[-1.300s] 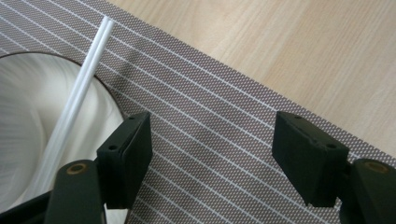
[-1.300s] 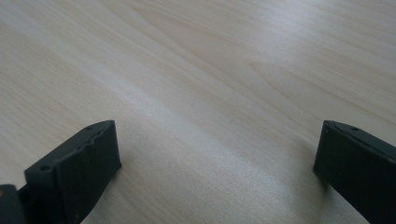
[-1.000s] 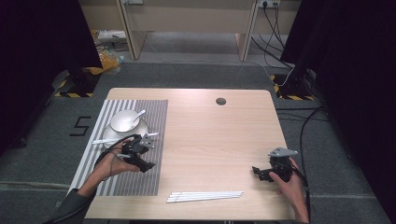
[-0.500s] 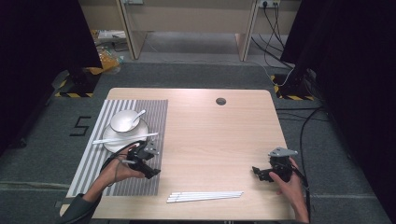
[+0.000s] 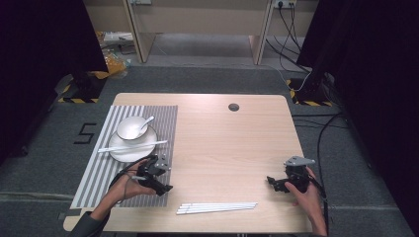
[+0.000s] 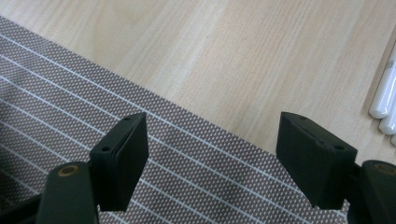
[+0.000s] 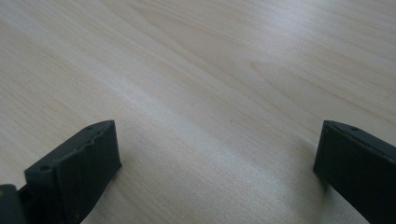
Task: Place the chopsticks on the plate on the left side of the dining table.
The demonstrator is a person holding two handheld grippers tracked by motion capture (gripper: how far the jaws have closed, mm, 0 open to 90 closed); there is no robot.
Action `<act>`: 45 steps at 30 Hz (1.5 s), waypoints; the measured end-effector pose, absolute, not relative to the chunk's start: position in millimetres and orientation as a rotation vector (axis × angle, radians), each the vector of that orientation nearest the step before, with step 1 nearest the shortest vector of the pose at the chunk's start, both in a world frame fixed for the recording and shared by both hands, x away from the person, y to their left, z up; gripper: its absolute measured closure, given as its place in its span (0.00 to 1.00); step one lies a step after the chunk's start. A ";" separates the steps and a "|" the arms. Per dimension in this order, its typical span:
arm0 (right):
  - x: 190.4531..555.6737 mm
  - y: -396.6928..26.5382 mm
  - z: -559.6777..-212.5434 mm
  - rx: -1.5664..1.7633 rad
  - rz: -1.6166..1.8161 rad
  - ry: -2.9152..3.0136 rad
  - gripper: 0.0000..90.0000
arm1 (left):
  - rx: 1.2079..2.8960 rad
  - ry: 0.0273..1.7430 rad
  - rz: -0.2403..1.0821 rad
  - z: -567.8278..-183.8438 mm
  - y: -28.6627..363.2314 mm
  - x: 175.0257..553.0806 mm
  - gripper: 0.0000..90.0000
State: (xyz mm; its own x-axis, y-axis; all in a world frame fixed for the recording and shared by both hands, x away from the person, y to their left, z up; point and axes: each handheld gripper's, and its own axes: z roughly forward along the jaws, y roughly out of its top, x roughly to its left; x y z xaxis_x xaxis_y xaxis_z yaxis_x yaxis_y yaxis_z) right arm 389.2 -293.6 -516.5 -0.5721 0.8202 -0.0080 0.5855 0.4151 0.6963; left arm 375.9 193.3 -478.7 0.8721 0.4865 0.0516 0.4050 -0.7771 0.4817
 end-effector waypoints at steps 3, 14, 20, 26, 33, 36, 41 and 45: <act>389.2 -293.8 -516.5 1.205 0.938 2.328 0.00 | 2.577 0.649 0.245 -481.1 191.0 373.1 0.27; 389.1 -293.8 -516.5 1.204 0.939 2.329 0.00 | 2.561 0.632 0.232 -492.0 181.7 364.5 0.27; 389.1 -293.9 -516.5 1.203 0.939 2.328 0.00 | 2.545 0.641 0.230 -495.3 181.9 361.1 0.26; 389.0 -293.9 -516.5 1.202 0.938 2.328 0.00 | 2.513 0.660 0.221 -497.7 185.1 357.0 0.24; 388.9 -293.8 -516.5 1.203 0.938 2.328 0.00 | 2.466 0.688 0.201 -501.3 191.1 350.8 0.23; 388.9 -293.8 -516.6 1.203 0.939 2.328 0.00 | 2.446 0.692 0.208 -503.0 193.2 348.5 0.22; 388.8 -293.8 -516.6 1.203 0.939 2.328 0.00 | 2.411 0.705 0.223 -505.5 195.5 344.0 0.20; 388.8 -293.9 -516.6 1.200 0.938 2.328 0.00 | 2.404 0.705 0.226 -506.2 197.4 341.2 0.20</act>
